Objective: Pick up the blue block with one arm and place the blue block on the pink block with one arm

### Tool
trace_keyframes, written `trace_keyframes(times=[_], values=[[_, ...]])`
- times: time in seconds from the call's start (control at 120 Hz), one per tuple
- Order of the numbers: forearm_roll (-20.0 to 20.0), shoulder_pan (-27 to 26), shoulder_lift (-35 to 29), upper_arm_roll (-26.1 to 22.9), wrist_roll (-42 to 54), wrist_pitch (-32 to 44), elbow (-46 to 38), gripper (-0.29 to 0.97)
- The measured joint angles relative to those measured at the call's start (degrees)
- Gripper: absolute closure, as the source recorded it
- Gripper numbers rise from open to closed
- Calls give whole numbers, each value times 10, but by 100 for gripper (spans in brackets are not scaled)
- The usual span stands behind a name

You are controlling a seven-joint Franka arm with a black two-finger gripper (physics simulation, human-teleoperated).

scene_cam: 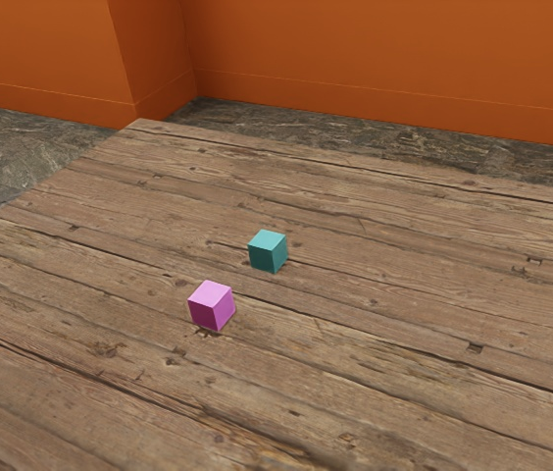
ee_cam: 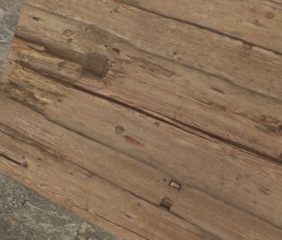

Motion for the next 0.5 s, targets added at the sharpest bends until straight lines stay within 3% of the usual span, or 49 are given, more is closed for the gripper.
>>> trace_keyframes(times=[0.2, 0.267, 0.342, 0.5], values=[[-8, 18, 2, -8, 2, 4, -1, 0], [-34, 12, 63, -24, 1, 37, -5, 0], [-58, -43, 142, -29, -1, 85, -3, 0], [-79, -99, 275, -41, -8, 189, 25, 0]])
